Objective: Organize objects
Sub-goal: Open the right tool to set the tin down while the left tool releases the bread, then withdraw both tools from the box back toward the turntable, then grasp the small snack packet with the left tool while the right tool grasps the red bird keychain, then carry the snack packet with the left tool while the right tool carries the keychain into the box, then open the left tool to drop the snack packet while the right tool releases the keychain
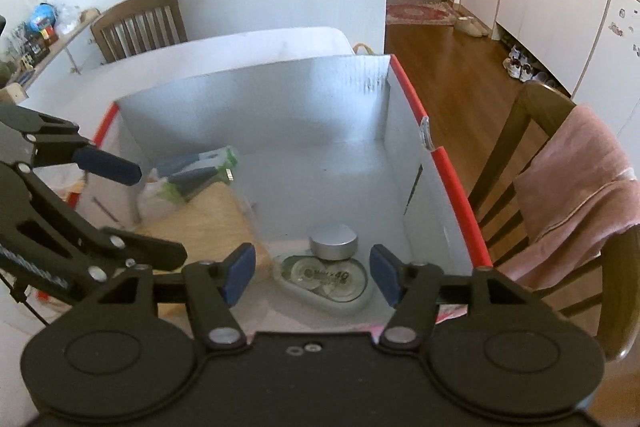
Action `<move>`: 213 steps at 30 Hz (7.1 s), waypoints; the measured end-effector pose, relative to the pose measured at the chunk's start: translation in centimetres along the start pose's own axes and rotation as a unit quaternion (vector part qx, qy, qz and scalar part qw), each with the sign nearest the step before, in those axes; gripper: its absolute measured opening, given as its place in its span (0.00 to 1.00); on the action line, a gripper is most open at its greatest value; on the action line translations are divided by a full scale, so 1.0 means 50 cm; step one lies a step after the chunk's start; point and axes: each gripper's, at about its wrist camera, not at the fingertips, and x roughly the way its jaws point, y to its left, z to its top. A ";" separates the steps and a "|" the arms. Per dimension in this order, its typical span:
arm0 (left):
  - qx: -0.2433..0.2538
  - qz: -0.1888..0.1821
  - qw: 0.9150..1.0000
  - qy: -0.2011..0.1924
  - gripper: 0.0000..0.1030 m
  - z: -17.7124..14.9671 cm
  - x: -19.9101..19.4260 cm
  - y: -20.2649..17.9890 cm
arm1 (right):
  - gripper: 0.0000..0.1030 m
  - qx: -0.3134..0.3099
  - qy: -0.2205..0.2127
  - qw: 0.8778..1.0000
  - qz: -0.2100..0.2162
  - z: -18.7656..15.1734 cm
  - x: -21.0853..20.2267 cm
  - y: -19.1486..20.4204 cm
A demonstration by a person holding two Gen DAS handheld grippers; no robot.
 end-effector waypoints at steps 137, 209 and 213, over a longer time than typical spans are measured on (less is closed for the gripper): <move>-0.053 0.017 0.985 -0.165 0.19 -0.660 -0.292 0.332 | 0.35 0.040 -0.008 0.999 0.032 -0.154 -0.036 0.619; 0.098 0.040 0.994 -0.007 0.20 0.149 0.199 -0.044 | 0.35 -0.005 0.020 0.999 -0.027 -0.001 0.101 0.064; 0.100 0.039 0.994 0.023 0.20 0.152 0.229 -0.040 | 0.35 -0.010 0.029 0.999 -0.026 0.007 0.112 0.062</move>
